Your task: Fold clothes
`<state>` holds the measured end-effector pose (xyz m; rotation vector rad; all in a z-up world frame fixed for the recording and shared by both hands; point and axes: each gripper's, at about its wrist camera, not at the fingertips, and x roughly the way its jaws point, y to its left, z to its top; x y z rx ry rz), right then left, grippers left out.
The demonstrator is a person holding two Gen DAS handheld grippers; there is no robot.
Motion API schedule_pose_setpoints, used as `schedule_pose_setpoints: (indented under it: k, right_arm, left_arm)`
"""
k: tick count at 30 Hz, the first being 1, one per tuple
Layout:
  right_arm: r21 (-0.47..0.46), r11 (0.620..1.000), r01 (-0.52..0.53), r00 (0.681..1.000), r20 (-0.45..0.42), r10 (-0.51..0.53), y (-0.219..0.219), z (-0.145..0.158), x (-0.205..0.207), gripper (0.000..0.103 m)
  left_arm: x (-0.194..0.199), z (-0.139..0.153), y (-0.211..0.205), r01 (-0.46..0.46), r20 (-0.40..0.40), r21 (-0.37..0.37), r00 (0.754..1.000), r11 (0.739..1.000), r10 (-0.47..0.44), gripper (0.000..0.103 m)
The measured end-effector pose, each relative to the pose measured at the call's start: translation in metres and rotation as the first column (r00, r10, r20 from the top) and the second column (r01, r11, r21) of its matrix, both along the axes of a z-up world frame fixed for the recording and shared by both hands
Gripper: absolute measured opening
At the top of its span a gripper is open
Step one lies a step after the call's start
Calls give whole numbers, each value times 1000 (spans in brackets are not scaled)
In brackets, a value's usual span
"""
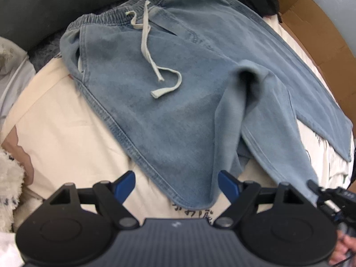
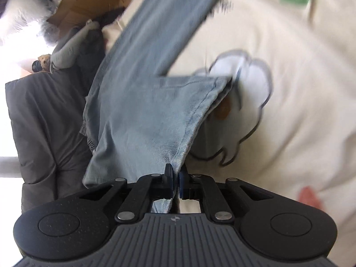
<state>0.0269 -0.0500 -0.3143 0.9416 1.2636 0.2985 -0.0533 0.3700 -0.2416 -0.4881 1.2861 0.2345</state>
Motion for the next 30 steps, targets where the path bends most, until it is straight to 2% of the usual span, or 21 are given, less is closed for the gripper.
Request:
schedule_pose_setpoints:
  k: [6, 10, 19, 25, 30]
  right_arm:
    - [-118, 993, -26, 998, 53, 32, -49, 42, -4, 2]
    - [-209, 977, -36, 997, 57, 49, -90, 65, -12, 2]
    - [-398, 914, -84, 996, -41, 74, -173, 92, -30, 2]
    - [-497, 867, -45, 994, -106, -9, -210, 109, -43, 2]
    - [-552, 834, -2, 991, -115, -73, -218, 129, -53, 2]
  left_arm:
    - [-8, 7, 2, -10, 15, 1, 1000, 1000, 10, 83]
    - [-13, 10, 5, -19, 21, 0, 1000, 1000, 19, 83]
    - [-17, -2, 8, -57, -4, -4, 998, 998, 57, 83]
    - [-16, -24, 20, -134, -26, -53, 991, 990, 133, 83]
    - [-11, -49, 26, -170, -71, -87, 984, 982, 164, 81]
